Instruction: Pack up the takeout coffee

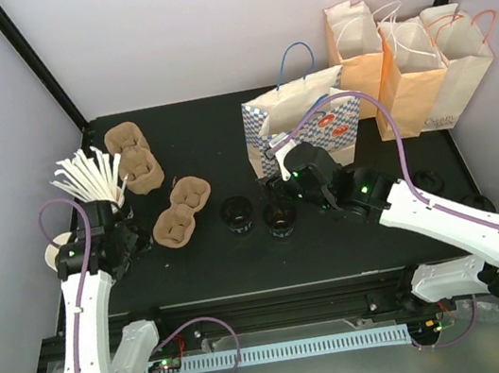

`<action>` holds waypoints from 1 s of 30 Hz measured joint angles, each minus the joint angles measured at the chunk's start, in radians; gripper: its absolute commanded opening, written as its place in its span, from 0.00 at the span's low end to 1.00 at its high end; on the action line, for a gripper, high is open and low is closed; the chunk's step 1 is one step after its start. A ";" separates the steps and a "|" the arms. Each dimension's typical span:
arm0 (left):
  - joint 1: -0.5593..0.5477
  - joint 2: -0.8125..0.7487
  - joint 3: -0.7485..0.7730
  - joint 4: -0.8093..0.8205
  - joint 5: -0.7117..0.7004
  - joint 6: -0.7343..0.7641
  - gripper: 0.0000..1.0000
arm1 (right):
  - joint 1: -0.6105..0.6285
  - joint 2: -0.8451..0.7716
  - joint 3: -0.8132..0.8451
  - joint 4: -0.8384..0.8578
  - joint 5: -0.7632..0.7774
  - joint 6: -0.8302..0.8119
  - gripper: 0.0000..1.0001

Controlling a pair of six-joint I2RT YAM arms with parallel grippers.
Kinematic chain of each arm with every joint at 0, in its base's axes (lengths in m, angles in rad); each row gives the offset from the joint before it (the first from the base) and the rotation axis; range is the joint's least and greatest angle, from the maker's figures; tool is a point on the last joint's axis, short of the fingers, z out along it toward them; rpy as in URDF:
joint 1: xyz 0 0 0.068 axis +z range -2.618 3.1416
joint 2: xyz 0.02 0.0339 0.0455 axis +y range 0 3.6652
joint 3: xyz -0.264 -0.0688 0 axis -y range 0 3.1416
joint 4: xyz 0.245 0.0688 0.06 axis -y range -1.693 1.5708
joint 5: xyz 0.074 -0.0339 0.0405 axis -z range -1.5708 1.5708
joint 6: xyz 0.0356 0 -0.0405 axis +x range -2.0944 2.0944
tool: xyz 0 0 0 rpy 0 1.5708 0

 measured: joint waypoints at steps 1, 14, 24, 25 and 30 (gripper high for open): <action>-0.003 -0.004 -0.001 -0.008 0.012 -0.003 0.02 | 0.000 0.000 0.000 0.000 0.000 0.001 0.69; -0.029 -0.010 -0.141 -0.032 0.120 -0.043 0.06 | 0.000 -0.002 -0.001 0.000 0.000 0.004 0.68; -0.029 -0.001 -0.185 -0.008 0.129 -0.050 0.21 | 0.000 -0.019 -0.015 -0.001 0.000 0.006 0.67; -0.029 0.000 -0.188 -0.005 0.129 -0.050 0.22 | 0.000 -0.021 -0.015 -0.001 0.000 0.006 0.67; -0.029 -0.001 -0.201 0.001 0.129 -0.047 0.45 | 0.000 -0.023 -0.015 -0.001 0.001 0.006 0.67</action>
